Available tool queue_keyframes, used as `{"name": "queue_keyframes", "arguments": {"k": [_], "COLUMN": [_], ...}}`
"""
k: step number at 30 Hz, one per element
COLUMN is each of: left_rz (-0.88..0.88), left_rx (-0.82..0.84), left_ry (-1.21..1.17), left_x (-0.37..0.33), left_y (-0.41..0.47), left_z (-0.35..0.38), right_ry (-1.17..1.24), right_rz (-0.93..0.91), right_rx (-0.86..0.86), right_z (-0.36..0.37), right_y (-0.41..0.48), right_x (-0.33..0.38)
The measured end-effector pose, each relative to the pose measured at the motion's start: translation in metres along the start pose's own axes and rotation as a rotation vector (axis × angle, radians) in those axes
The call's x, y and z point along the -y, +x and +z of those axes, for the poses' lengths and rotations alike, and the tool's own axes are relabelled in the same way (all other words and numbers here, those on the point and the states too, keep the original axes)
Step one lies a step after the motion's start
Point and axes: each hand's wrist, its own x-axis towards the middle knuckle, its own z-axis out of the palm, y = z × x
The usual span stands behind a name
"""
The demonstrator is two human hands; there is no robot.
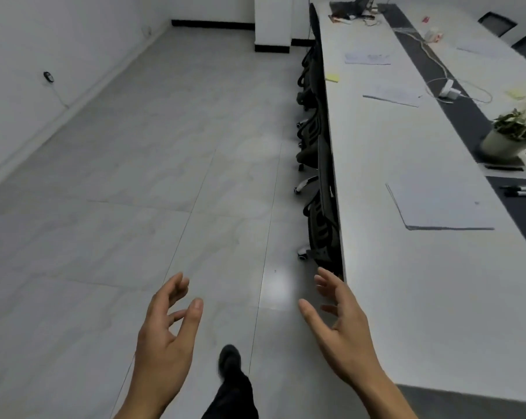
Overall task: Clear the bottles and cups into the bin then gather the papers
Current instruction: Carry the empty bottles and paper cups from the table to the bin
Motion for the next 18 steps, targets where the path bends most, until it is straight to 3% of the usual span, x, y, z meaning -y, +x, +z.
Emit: {"name": "queue_keyframes", "arguments": {"k": [7,13,18], "left_rz": [-0.062,0.061,0.113], "left_rx": [-0.025,0.164,0.3], "left_ry": [-0.072,0.023,0.061], "left_x": [0.005,-0.057,-0.083], "left_y": [0.211,0.4,0.535], "left_z": [0.023,0.071,0.139], "right_ry": [-0.046,0.035,0.102], "right_rz": [0.023,0.107,0.204], "right_rx": [0.069,-0.123,-0.275], "right_z": [0.064,0.061,0.059], "right_y": [0.197,0.345,0.459], "right_x": [0.022,0.053,0.036]}}
